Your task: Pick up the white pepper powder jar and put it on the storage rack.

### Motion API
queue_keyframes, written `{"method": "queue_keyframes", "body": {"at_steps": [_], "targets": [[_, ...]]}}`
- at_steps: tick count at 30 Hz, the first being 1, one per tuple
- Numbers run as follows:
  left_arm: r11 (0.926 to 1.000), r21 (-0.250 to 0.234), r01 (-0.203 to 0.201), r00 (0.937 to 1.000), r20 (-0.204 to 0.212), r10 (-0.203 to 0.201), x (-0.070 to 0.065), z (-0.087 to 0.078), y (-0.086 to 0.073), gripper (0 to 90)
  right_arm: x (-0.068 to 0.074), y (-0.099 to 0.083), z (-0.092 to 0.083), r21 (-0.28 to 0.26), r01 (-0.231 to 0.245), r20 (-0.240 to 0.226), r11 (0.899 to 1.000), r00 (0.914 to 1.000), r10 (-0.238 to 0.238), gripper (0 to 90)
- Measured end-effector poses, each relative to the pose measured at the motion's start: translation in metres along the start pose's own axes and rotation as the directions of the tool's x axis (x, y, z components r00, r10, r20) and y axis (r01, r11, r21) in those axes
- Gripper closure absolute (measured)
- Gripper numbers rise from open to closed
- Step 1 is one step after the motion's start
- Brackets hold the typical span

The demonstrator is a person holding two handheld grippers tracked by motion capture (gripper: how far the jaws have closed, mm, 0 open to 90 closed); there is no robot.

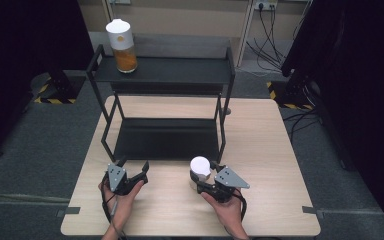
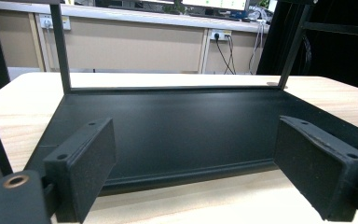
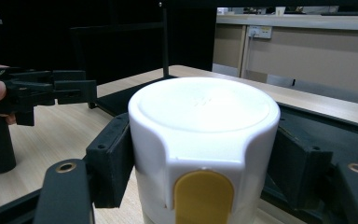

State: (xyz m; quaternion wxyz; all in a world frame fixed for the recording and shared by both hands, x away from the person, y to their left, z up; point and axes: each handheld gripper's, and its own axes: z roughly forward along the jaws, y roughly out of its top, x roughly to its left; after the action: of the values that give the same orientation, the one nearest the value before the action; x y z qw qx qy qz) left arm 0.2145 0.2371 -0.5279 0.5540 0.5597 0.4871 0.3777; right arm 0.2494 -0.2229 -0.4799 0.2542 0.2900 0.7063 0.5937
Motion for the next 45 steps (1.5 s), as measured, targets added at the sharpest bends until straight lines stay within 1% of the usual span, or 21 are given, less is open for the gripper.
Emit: {"method": "queue_keyframes", "body": {"at_steps": [9,13,17,23,33,37,45], "targets": [[1.0000,-0.001,-0.002,1.0000,0.000,0.002,0.000,0.000,0.000,12.9,0.005,0.000,-0.003,-0.005,-0.006,0.018,1.000,0.9998,0.006,31.0],[1.0000,0.000,-0.004,1.0000,0.000,0.004,0.000,0.000,0.000,12.9,0.008,0.002,-0.007,-0.029,-0.007,0.028,1.000,0.9996,0.008,31.0],[1.0000,-0.001,-0.004,1.0000,0.000,0.004,0.000,0.000,0.000,12.9,0.009,0.006,-0.011,-0.057,-0.017,0.038,0.998,0.9991,0.019,31.1],[1.0000,-0.001,-0.005,1.0000,-0.001,0.005,-0.001,0.000,0.000,12.9,0.011,0.014,-0.016,-0.088,-0.014,0.060,0.996,0.9980,0.019,31.0],[1.0000,-0.002,-0.007,1.0000,-0.001,0.007,-0.001,0.000,0.000,12.9,0.008,0.032,-0.020,-0.139,-0.007,0.092,0.990,0.9955,0.020,31.1],[1.0000,-0.002,-0.006,1.0000,-0.001,0.006,-0.001,0.000,0.000,12.9,0.007,0.038,-0.022,-0.150,-0.008,0.097,0.989,0.9950,0.023,31.1],[1.0000,-0.003,-0.009,1.0000,-0.001,0.009,-0.001,0.000,0.000,12.9,0.005,0.051,-0.023,-0.174,0.004,0.111,0.985,0.9937,0.016,31.1]]}}
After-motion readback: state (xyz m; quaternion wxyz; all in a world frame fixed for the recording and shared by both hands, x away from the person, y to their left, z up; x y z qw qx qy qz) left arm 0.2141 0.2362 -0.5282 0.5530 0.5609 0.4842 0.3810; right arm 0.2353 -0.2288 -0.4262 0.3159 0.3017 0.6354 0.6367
